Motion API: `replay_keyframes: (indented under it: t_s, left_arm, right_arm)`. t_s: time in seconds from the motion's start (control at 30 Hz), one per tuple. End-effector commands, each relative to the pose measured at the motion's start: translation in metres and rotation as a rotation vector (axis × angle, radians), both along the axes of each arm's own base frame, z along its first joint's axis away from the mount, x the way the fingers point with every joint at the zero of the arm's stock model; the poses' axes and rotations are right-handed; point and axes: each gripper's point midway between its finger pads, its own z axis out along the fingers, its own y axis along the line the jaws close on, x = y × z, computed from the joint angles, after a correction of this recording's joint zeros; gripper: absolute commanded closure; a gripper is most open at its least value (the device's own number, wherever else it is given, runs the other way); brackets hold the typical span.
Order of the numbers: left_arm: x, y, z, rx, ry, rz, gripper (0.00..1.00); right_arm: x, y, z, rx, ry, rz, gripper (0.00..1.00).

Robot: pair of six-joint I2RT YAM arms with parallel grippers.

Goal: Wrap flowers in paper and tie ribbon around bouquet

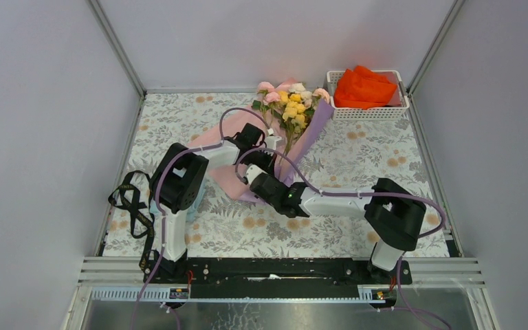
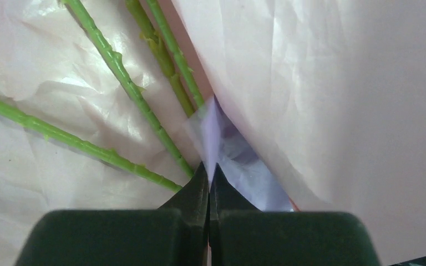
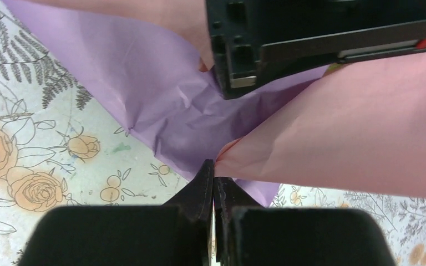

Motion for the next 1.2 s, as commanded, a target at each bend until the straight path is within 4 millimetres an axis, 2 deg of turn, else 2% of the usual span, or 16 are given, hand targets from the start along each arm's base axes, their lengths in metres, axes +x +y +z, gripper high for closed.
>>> replay_keyframes:
  t_s: [0.0, 0.13, 0.23, 0.33, 0.4, 0.5, 0.63, 0.7, 0.77, 0.93, 1.0, 1.07, 1.17]
  left_arm:
    - [-0.001, 0.013, -0.020, 0.038, 0.011, 0.024, 1.00]
    - [-0.003, 0.015, -0.016, 0.027, 0.013, 0.018, 0.94]
    - [0.002, 0.017, -0.009, 0.029, -0.012, 0.017, 0.87]
    - [0.007, 0.020, -0.002, 0.042, -0.053, 0.006, 0.72]
    - [0.013, 0.022, 0.009, 0.042, -0.074, -0.001, 0.61]
    - [0.033, 0.024, 0.046, -0.002, -0.139, -0.002, 0.41]
    - [0.054, 0.019, 0.114, -0.102, -0.270, -0.015, 0.17]
    - [0.057, 0.007, 0.144, -0.177, -0.321, -0.041, 0.05]
    - [0.057, -0.009, 0.156, -0.236, -0.317, -0.047, 0.01]
    - [0.042, -0.070, 0.144, -0.207, -0.289, -0.162, 0.01]
    - [0.041, -0.092, 0.147, -0.214, -0.298, -0.198, 0.01]
    - [0.045, -0.106, 0.147, -0.207, -0.323, -0.208, 0.01]
    - [0.061, -0.117, 0.143, -0.164, -0.384, -0.178, 0.01]
  right_arm:
    - [-0.013, 0.040, 0.004, 0.062, 0.013, 0.155, 1.00]
    - [-0.012, 0.035, -0.004, 0.007, 0.004, 0.167, 1.00]
    - [-0.009, 0.028, -0.001, -0.017, -0.016, 0.152, 1.00]
    - [-0.011, 0.023, -0.003, -0.040, -0.015, 0.175, 1.00]
    - [-0.011, 0.021, -0.008, -0.074, -0.008, 0.185, 1.00]
    - [-0.010, 0.018, -0.017, -0.135, 0.003, 0.198, 1.00]
    - [-0.008, 0.015, -0.021, -0.175, 0.000, 0.212, 1.00]
    - [-0.008, 0.015, -0.022, -0.185, -0.001, 0.218, 1.00]
    - [-0.007, 0.015, -0.024, -0.197, 0.000, 0.223, 1.00]
    - [-0.005, 0.015, -0.024, -0.229, 0.002, 0.230, 1.00]
    - [-0.004, 0.015, -0.023, -0.230, -0.004, 0.228, 1.00]
    - [-0.004, 0.016, -0.022, -0.223, -0.003, 0.229, 1.00]
    - [-0.004, 0.016, -0.020, -0.223, -0.003, 0.231, 1.00]
